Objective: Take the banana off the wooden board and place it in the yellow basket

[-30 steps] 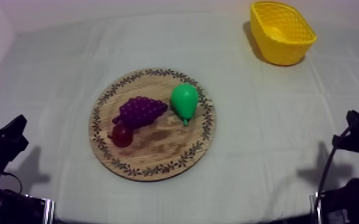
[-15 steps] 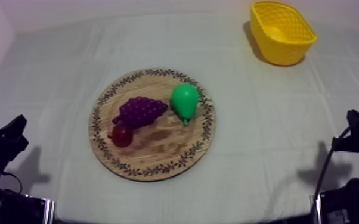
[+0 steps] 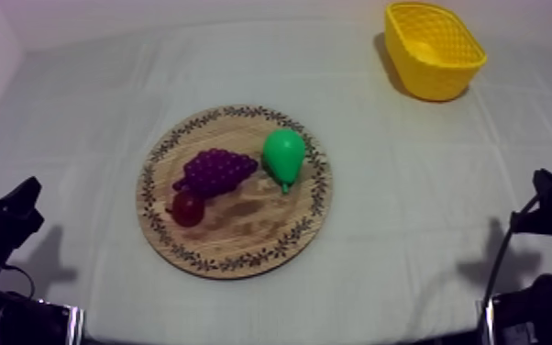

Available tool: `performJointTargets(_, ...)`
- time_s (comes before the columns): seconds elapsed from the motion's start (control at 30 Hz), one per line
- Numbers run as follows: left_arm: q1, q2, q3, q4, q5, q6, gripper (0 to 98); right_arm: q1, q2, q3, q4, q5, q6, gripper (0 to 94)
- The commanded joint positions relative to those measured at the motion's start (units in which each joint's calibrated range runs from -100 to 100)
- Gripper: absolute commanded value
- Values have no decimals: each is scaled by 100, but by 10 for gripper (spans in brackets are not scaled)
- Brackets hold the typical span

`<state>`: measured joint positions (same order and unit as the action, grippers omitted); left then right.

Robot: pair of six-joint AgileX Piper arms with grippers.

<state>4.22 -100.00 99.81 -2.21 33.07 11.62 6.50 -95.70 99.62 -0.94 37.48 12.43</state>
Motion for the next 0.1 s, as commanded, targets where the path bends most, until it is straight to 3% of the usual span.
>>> performJointTargets(0.0, 1, 0, -3, 4, 0, -2, 1, 1, -5, 4, -2, 2, 0, 4)
performJointTargets(0.07, 1, 0, -3, 4, 0, -2, 1, 1, -5, 4, -2, 2, 0, 4)
